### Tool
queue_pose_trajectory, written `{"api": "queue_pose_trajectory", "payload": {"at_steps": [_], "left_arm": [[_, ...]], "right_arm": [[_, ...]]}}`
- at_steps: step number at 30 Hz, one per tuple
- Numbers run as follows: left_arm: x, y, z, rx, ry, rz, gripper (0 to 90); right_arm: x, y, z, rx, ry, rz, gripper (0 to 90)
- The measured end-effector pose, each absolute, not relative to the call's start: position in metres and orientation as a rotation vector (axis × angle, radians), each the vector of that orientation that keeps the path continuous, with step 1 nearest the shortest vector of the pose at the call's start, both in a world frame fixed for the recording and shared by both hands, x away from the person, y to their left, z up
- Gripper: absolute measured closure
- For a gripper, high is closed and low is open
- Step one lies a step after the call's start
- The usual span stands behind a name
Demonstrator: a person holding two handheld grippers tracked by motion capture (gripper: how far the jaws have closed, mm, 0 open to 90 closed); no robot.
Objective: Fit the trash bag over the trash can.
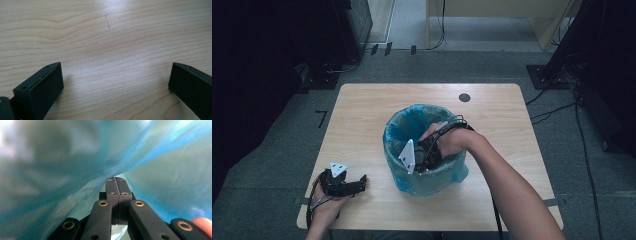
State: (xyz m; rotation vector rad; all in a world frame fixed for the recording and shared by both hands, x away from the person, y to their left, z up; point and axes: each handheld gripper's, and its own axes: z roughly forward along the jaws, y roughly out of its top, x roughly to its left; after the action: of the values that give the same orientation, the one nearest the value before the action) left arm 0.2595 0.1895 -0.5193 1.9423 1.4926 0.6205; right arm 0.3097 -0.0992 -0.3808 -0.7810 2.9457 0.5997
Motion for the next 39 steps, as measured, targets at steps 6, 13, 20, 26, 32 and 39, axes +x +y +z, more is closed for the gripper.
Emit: {"api": "queue_pose_trajectory", "payload": {"at_steps": [6,13,20,26,32,39], "left_arm": [[0.259,0.189,-0.519,1.942,1.493,0.620,0.0],[0.260,0.189,-0.519,1.942,1.493,0.621,0.0],[0.260,0.189,-0.519,1.942,1.492,0.621,0.0],[0.260,0.190,-0.519,1.943,1.492,0.621,0.0],[0.260,0.190,-0.519,1.942,1.493,0.620,0.0],[0.260,0.190,-0.519,1.945,1.490,0.619,0.0]], "right_arm": [[0.310,-0.095,-0.372,-0.763,2.897,0.644,90.0],[0.312,-0.095,-0.361,-0.722,2.837,0.700,90.0],[0.315,-0.087,-0.357,-0.693,2.772,0.766,90.0],[0.322,-0.080,-0.356,-0.619,2.685,0.788,90.0],[0.327,-0.084,-0.351,-0.572,2.651,0.814,90.0],[0.324,-0.096,-0.343,-0.573,2.653,0.813,90.0]]}}
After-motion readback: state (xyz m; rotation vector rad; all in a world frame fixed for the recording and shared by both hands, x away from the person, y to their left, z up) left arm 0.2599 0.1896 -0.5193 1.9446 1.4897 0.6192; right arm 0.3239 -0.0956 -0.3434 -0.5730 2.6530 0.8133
